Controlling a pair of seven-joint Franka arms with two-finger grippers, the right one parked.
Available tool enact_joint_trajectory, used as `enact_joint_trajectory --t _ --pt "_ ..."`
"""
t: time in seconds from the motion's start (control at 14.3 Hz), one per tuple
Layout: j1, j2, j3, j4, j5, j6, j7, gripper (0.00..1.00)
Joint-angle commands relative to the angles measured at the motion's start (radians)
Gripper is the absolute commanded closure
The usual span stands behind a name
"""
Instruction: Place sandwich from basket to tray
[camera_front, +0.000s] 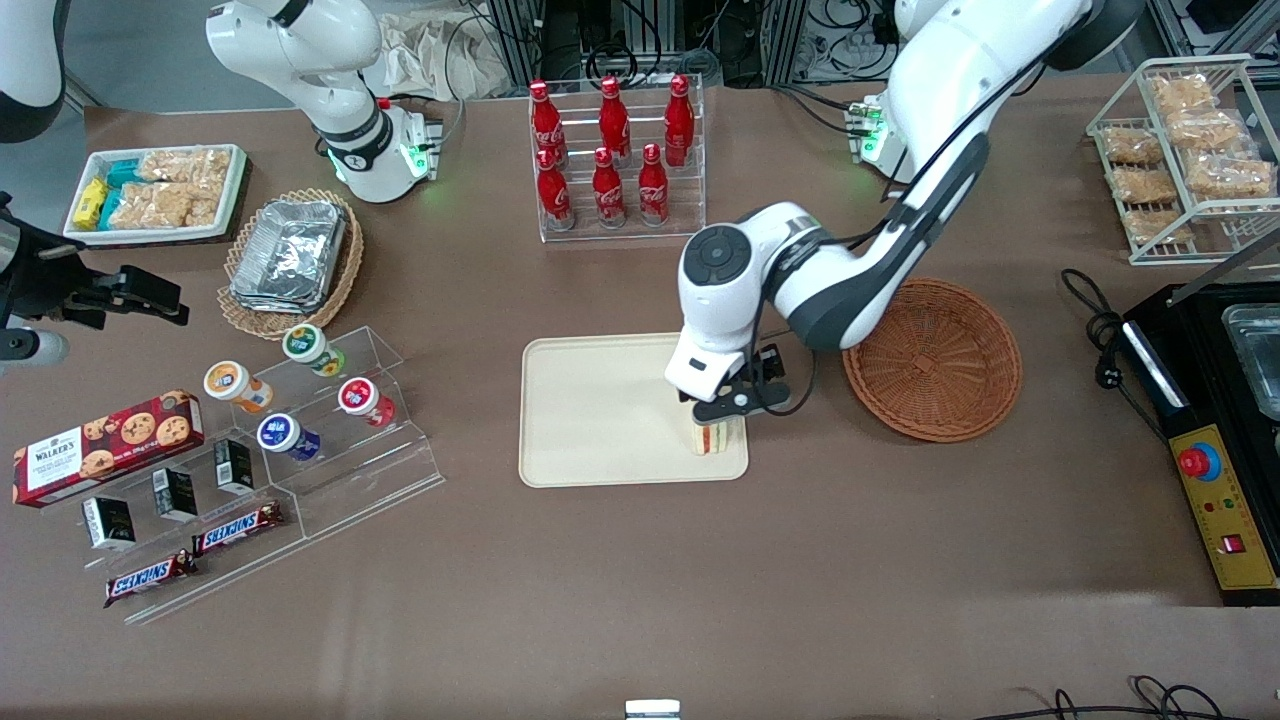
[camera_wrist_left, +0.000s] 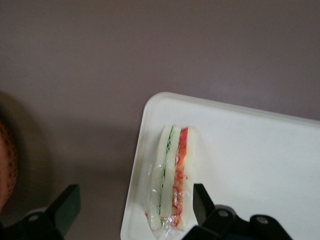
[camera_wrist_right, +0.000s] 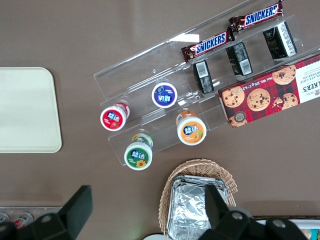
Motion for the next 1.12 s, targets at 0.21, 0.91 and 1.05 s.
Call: enact_joint_trajectory --t 0.21,0.91,1.05 --pt "0.196 -0.294 -0.006 -0.022 -0.274 -0.204 0.22 0.0" --pt "0.036 -0.674 0.635 -0.192 -0.505 -0.389 1.175 0.0" --pt "0.038 -0.611 0.637 -0.1 -0.499 -0.456 1.169 0.0"
